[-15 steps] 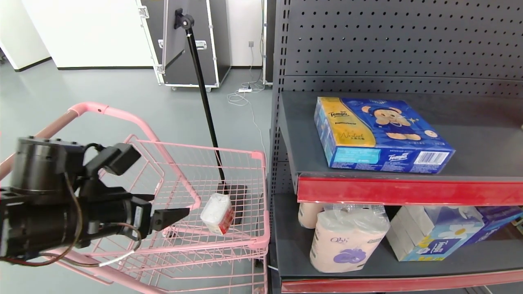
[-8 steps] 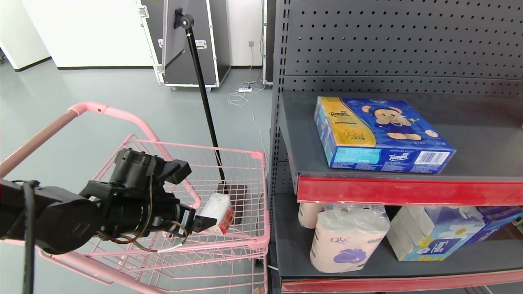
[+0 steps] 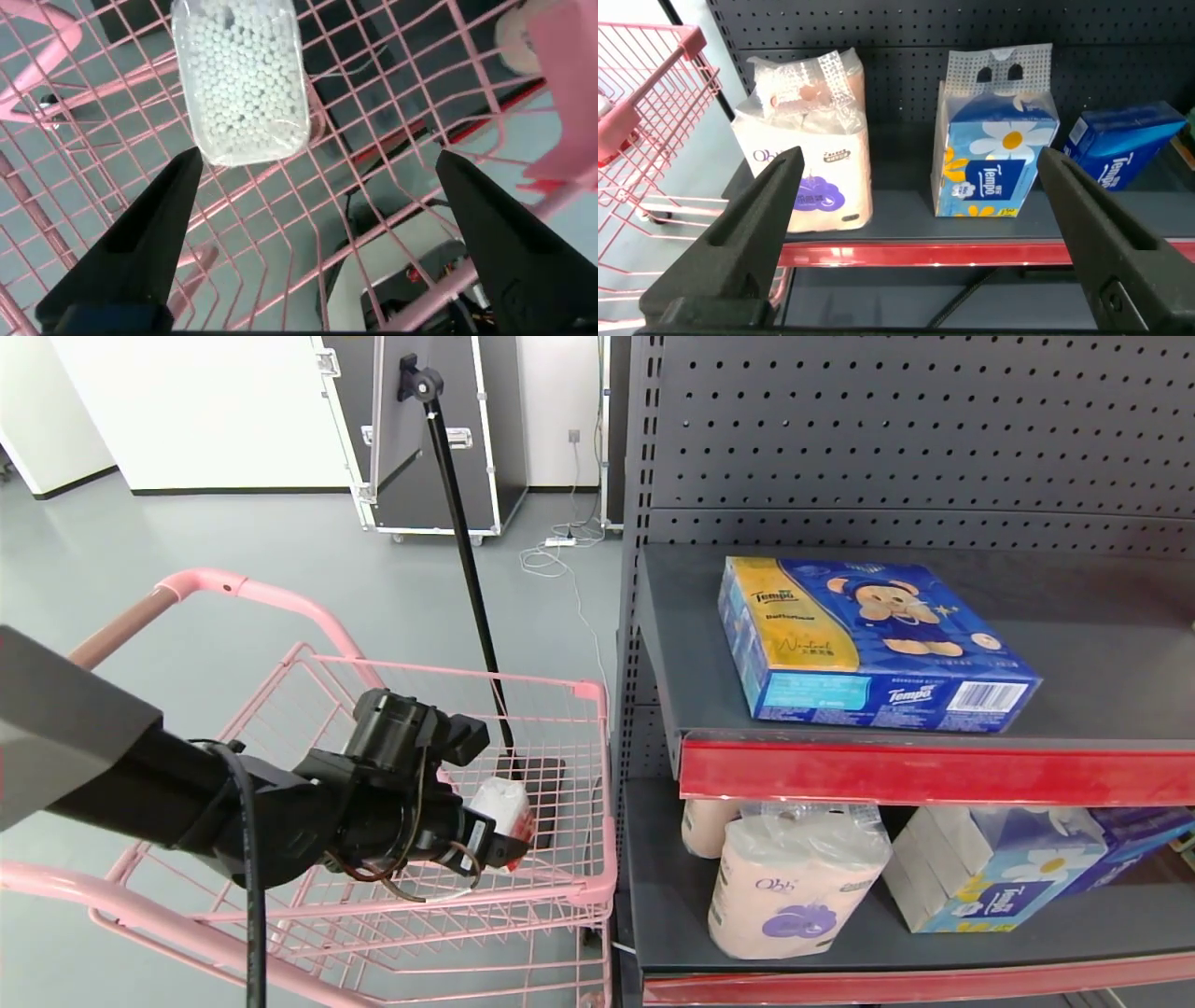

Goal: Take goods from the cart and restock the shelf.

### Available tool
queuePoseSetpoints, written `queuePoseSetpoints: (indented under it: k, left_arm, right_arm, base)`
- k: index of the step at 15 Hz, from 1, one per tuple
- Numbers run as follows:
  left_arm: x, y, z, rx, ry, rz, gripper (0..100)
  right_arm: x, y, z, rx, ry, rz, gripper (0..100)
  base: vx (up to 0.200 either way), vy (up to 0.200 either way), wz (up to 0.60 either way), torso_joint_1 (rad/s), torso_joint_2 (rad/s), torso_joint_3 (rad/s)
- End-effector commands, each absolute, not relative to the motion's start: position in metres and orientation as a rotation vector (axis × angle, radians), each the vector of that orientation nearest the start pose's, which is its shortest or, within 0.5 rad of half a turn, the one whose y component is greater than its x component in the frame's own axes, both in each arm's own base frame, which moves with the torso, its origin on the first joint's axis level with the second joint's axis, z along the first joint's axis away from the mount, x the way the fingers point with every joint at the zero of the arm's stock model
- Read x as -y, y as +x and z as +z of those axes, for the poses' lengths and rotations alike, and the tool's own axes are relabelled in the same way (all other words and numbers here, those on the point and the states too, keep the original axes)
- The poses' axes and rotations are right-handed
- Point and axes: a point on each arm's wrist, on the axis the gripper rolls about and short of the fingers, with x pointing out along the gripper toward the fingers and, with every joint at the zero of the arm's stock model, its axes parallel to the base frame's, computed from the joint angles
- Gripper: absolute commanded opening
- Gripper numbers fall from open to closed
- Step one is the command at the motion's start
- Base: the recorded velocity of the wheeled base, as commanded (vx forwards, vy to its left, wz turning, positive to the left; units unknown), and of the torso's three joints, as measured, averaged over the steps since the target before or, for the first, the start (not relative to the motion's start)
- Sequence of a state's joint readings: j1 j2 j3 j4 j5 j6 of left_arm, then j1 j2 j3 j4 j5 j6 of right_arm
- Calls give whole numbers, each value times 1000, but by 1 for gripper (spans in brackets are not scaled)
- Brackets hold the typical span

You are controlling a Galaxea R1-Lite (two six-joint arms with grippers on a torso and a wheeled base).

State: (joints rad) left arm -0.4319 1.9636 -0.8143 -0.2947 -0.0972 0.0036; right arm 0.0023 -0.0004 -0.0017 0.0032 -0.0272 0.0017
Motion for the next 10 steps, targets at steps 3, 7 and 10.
queuePoseSetpoints:
  k: [3,7,10]
  left_arm:
    - [145,312,51,-880,171,-454,100]
    - [153,333,39,-875,174,-428,100]
    - [156,339,33,-877,174,-428,100]
  right_arm:
    - [1,-23,76,-2,2,-25,100]
    - [1,-23,76,-2,2,-25,100]
    - [1,-23,76,-2,2,-25,100]
  base:
    - [0,0,0,0,0,0]
    - [0,0,0,0,0,0]
    - [0,0,0,0,0,0]
